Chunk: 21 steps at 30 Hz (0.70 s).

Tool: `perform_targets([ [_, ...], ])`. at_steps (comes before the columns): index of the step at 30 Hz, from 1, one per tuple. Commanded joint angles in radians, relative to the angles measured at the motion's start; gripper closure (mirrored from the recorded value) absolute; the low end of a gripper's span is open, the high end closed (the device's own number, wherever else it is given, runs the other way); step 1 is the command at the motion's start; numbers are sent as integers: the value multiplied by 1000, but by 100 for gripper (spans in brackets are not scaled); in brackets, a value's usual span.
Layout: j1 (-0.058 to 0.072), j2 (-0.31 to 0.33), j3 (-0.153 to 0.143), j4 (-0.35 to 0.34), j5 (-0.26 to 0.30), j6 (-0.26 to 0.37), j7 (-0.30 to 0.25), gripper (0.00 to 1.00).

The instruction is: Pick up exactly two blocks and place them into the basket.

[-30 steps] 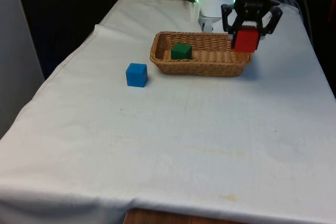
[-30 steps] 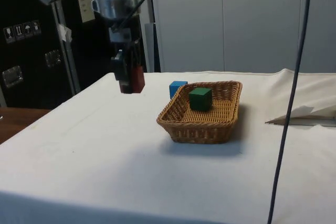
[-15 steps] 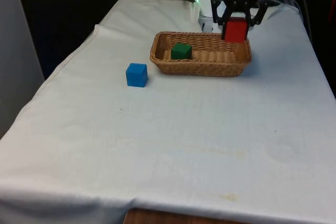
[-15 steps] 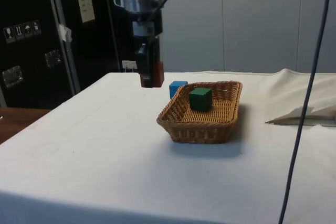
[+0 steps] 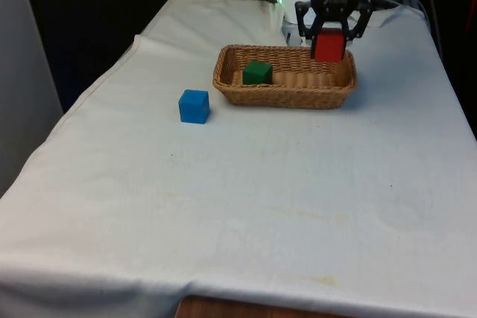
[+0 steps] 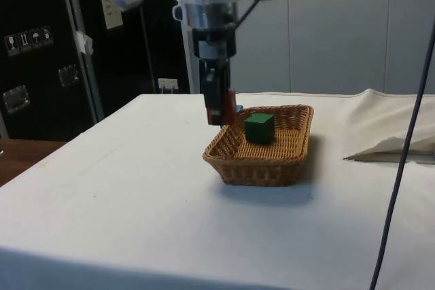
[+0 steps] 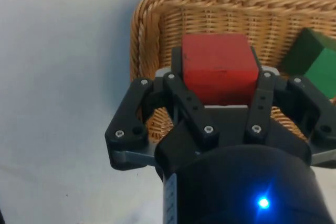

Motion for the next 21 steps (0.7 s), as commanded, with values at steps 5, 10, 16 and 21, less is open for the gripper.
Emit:
perform_targets([
  [5,0,8,0,-60,0,73,6,99],
  [10,0,17,-2,-101,0,109,4,99],
  [16,-2,55,-10,-165,4,212,-3,99],
  [21,-1,87,-10,-178,8,254,-5,99],
])
